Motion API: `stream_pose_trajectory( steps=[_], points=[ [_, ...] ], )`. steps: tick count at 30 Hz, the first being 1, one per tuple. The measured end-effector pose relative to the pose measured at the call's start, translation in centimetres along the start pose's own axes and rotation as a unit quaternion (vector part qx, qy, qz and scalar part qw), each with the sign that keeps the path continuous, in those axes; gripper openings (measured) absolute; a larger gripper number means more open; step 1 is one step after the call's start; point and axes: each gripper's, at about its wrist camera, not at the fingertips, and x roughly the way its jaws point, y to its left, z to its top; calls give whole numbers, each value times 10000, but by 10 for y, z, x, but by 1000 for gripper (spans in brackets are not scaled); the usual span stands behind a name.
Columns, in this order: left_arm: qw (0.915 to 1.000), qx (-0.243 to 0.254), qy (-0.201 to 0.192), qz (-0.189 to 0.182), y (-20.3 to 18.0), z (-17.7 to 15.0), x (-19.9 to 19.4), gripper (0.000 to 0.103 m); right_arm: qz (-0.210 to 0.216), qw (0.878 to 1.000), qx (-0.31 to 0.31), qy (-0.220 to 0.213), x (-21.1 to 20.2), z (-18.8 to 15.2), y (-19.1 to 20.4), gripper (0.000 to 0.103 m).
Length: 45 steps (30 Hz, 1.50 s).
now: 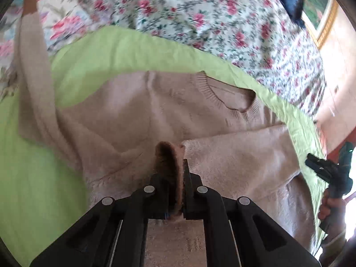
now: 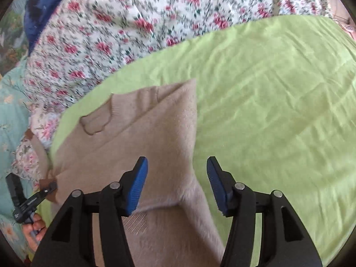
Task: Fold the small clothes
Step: 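Fold the held sleeve across the sweater body with the right gripper, release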
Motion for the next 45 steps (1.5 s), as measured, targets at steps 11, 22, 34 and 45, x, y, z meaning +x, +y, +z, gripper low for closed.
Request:
stream_pose_trajectory(
  steps=[11,22,34,45],
  points=[
    [9994,317,7,-118,-19,-1,0,6,-280,9989,-270,272,19,24,5,11],
    [9990,218,384,-32,-4,-6,25,13,-364,9974,-582,-201,-18,2,38,26],
    [9973,-148,-99,710,58,-5,-52,19,157,9977,-627,224,-30,-27,57,38],
    [9804,-777,-896,1572,138,115,-72,82,746,9911,-898,635,-32,-76,105,46]
  ],
)
